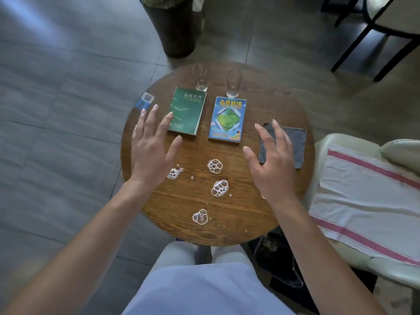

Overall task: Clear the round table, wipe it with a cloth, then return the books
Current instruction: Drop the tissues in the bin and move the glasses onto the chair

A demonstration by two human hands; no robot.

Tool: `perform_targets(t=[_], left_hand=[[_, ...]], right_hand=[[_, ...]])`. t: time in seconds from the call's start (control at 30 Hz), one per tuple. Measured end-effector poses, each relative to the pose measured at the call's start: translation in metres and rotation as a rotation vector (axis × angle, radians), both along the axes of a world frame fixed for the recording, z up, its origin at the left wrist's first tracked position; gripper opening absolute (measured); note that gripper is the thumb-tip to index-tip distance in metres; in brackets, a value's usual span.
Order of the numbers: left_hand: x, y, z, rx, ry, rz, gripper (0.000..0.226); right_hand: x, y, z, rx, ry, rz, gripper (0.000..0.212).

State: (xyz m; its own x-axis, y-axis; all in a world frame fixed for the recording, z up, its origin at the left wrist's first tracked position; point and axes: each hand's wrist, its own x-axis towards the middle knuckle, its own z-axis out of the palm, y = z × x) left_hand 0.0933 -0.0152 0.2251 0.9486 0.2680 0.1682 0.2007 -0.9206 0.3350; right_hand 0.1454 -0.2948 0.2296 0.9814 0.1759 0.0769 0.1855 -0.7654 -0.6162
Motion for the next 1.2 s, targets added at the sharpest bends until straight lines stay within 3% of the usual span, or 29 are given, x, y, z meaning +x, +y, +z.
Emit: perform_targets(t=[0.4,0.7,0.93,1.2], left_hand=[[0.034,0.024,-0.119,-0.15,0.058,0.03,0.055],[0.062,0.065,-0.183,-0.212,0.183,-0.043,0.054],[0.086,0.096,-0.203,-0.315,0.227,-0.051,0.063],[0.156,0.119,-0.212,-0.248,0.139,-0.095,0.074]], right_hand=[[0.007,0.01,-0.092,-0.106,0.113,-0.049,0.054],[0.024,0.074,-0.147,-0.107,0.185,-0.171,0.053],[0.031,0.099,-0.164,-0.094,0.234,-0.209,0.055],[0.081,0.097,-0.181,-0.134,0.214,-0.244,0.055]])
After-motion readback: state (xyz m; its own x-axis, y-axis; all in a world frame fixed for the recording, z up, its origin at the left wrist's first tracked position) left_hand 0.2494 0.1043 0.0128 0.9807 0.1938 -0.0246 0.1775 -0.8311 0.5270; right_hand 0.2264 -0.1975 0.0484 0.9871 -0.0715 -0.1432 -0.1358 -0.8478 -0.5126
